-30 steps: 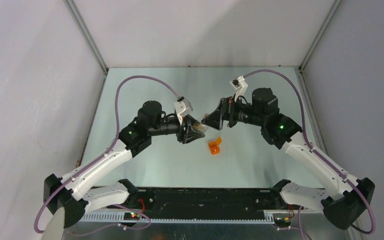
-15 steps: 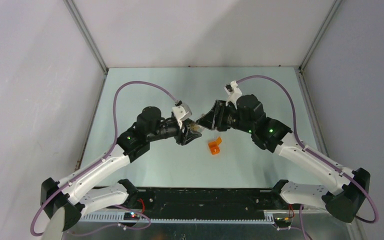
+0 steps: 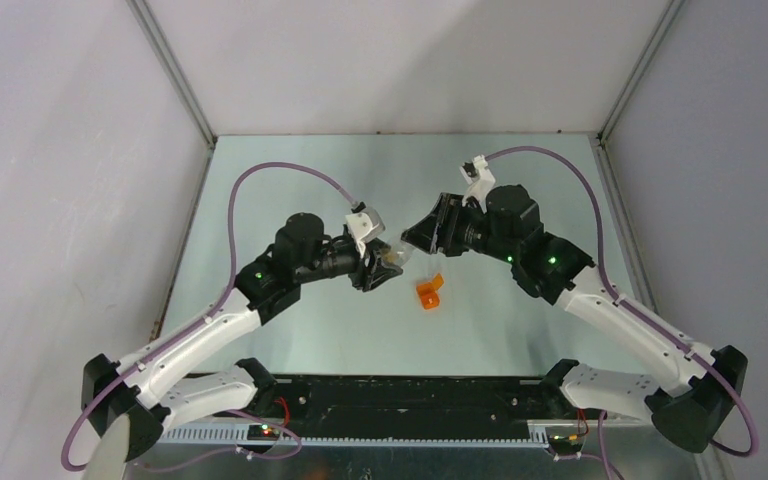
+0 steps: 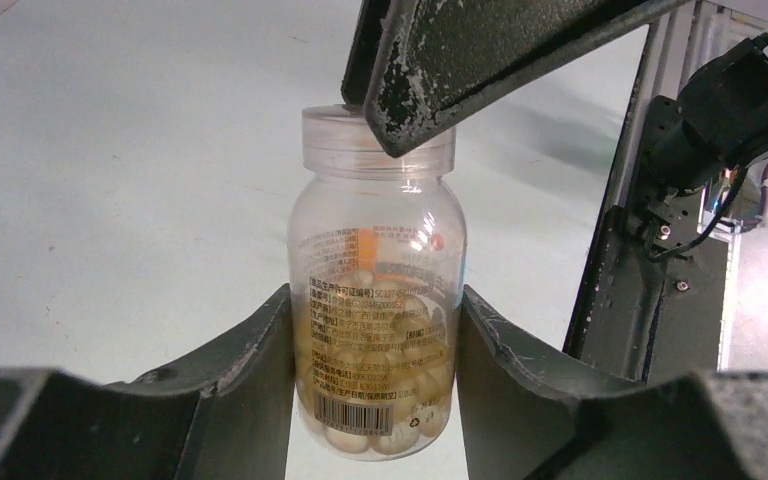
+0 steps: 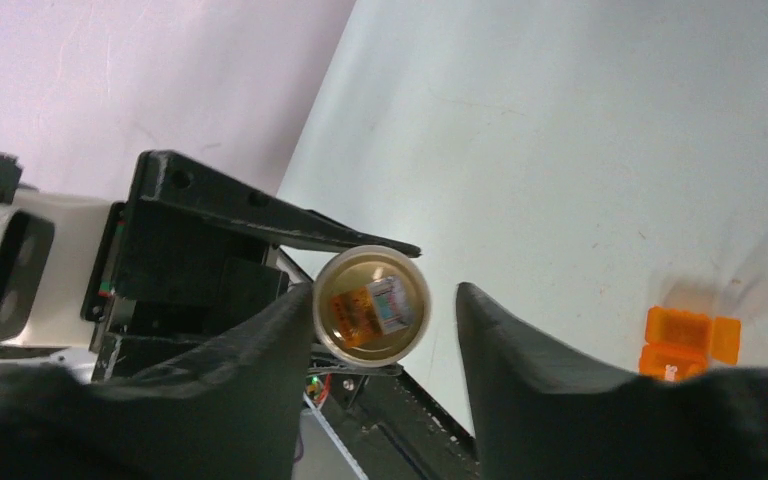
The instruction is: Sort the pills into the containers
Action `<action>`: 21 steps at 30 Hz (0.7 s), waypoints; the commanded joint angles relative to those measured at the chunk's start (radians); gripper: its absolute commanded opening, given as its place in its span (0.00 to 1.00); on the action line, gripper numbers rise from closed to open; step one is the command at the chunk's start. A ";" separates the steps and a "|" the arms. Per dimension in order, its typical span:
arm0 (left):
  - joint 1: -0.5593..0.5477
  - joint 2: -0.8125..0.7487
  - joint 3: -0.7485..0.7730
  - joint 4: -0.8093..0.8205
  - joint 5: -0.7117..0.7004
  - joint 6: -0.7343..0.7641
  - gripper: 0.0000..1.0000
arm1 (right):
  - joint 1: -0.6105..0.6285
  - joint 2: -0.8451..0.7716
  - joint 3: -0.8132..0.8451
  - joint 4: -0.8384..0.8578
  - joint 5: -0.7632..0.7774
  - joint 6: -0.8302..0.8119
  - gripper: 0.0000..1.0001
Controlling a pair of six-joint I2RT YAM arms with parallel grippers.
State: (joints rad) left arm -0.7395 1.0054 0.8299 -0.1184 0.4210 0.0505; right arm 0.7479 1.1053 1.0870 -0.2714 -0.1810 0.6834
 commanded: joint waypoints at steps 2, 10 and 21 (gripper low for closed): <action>0.000 -0.006 0.003 0.048 0.019 0.001 0.00 | -0.004 0.021 0.040 0.012 -0.076 -0.030 0.65; 0.000 -0.003 0.007 0.040 0.070 0.005 0.00 | -0.037 0.018 0.043 0.003 -0.177 -0.073 0.30; 0.001 0.065 0.133 -0.087 0.656 0.001 0.02 | -0.105 -0.129 0.004 -0.116 -0.487 -0.626 0.19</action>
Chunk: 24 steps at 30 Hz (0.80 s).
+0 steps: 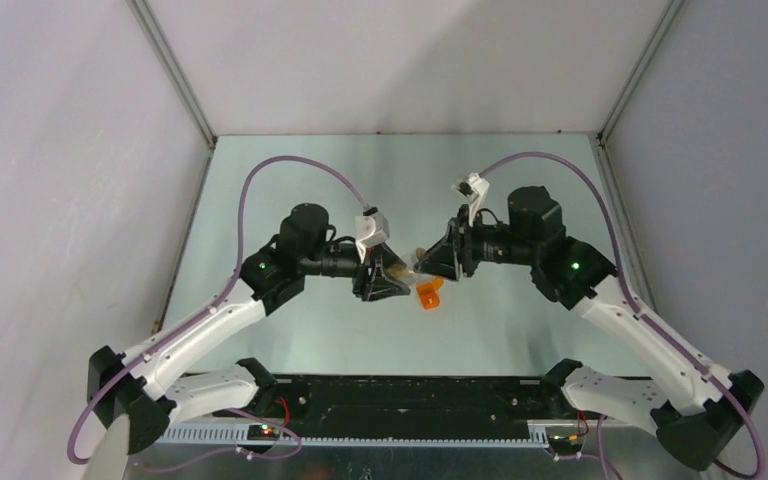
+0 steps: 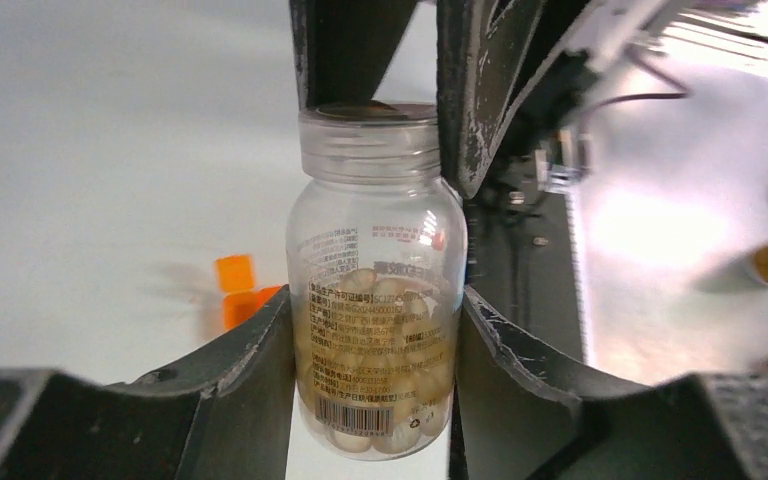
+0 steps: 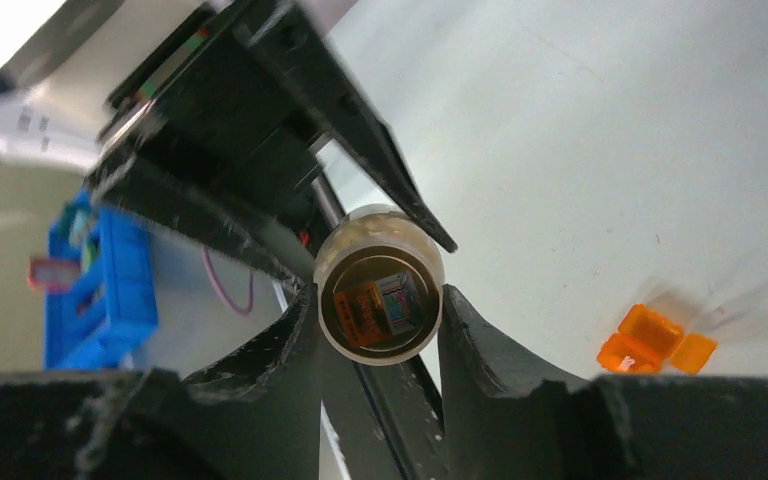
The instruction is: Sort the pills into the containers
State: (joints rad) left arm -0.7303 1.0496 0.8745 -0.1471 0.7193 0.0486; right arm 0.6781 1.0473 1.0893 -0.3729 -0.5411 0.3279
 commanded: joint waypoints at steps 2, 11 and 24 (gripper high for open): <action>-0.008 0.016 0.102 -0.064 0.386 0.006 0.02 | -0.050 -0.090 0.001 -0.022 -0.153 -0.276 0.43; -0.012 -0.011 0.086 -0.006 -0.010 0.005 0.07 | 0.105 -0.127 -0.063 0.195 0.397 0.096 0.99; -0.020 -0.044 0.041 0.053 -0.184 -0.034 0.07 | 0.241 -0.006 0.018 0.098 0.725 0.475 0.60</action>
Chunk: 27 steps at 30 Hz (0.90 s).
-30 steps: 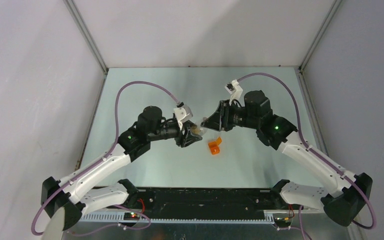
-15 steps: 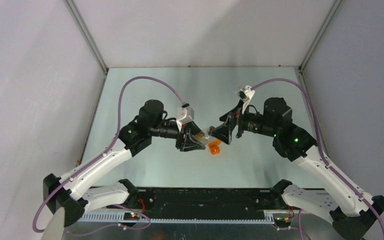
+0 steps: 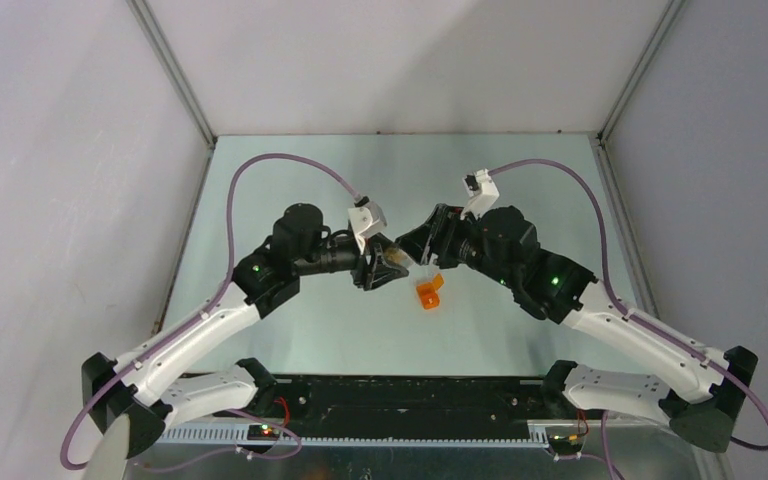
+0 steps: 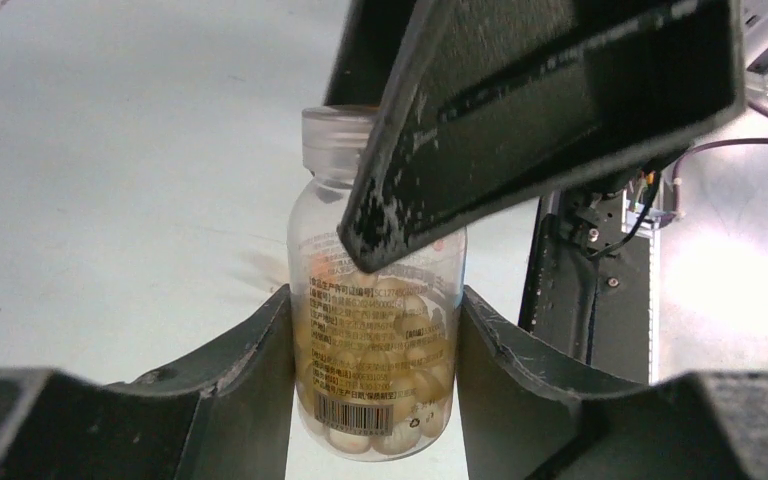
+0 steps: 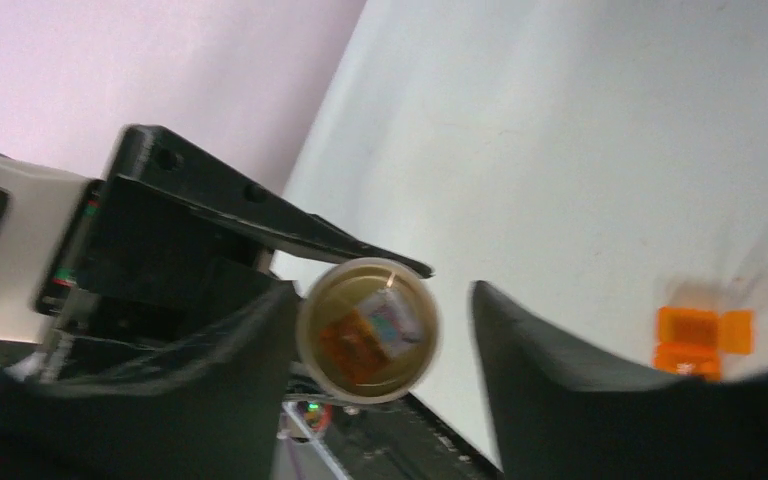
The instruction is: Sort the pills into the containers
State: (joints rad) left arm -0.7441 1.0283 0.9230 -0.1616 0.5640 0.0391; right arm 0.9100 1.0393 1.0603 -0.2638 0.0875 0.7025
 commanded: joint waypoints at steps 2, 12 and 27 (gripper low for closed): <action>-0.006 -0.020 -0.010 0.070 -0.024 -0.029 0.07 | 0.008 0.001 0.047 -0.003 0.090 0.104 0.45; -0.006 0.008 -0.010 0.057 0.029 -0.044 0.07 | -0.016 -0.013 0.046 0.033 -0.060 -0.041 0.33; -0.007 0.040 0.038 0.010 0.358 -0.048 0.00 | -0.173 -0.098 -0.068 0.155 -0.682 -0.486 0.33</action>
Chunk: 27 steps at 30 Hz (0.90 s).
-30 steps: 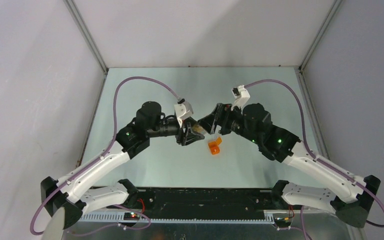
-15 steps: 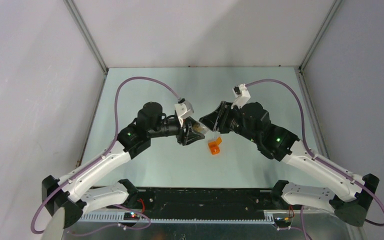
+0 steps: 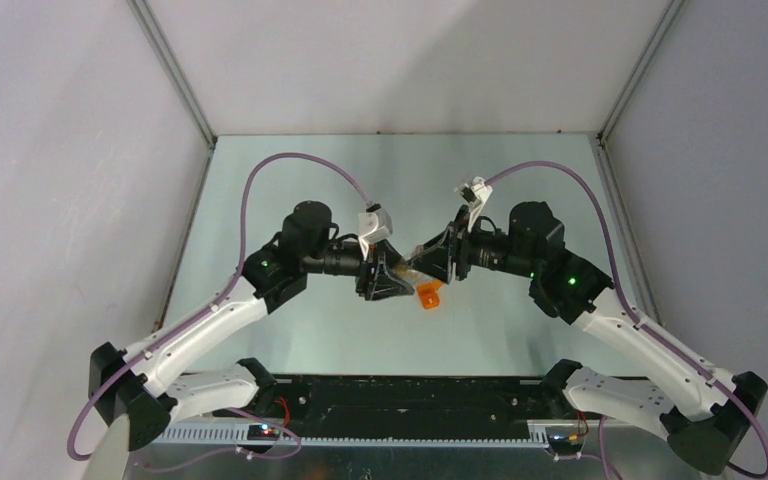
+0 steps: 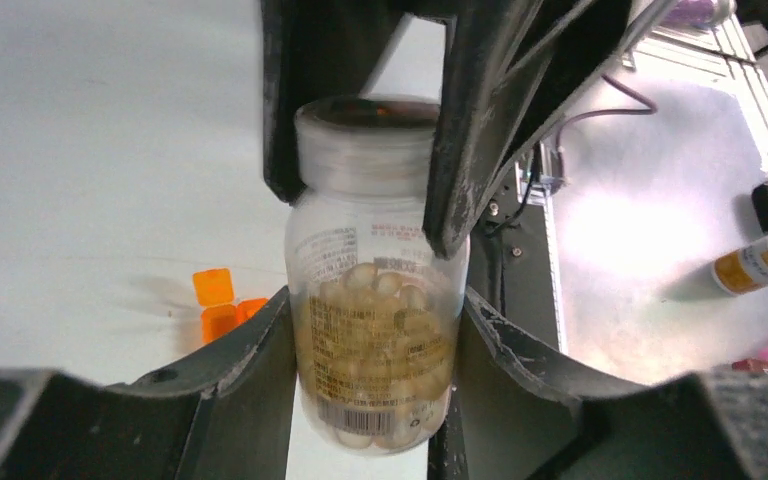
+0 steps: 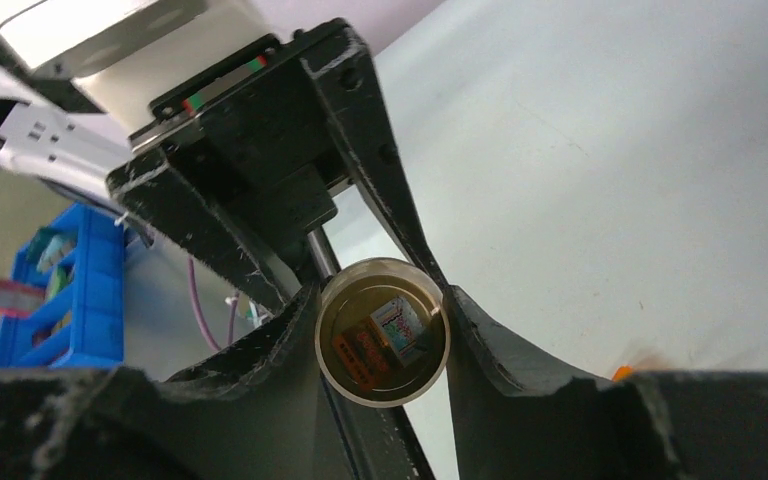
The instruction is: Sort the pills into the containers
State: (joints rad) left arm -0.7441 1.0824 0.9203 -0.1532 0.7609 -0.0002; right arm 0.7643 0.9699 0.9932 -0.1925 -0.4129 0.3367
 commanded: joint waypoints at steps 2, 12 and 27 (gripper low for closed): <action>-0.007 -0.020 0.034 0.010 0.113 -0.009 0.00 | -0.026 -0.037 -0.001 0.071 -0.074 -0.067 0.84; -0.006 -0.064 -0.007 0.074 -0.141 -0.039 0.00 | 0.071 -0.049 0.024 0.000 0.422 0.344 0.91; -0.007 -0.051 -0.026 0.116 -0.194 -0.092 0.00 | 0.122 0.025 0.057 0.001 0.439 0.353 0.20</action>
State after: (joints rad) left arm -0.7486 1.0420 0.8955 -0.1299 0.5594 -0.0669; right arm 0.8906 0.9962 1.0122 -0.2249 0.0471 0.7391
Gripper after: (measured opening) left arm 0.546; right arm 0.471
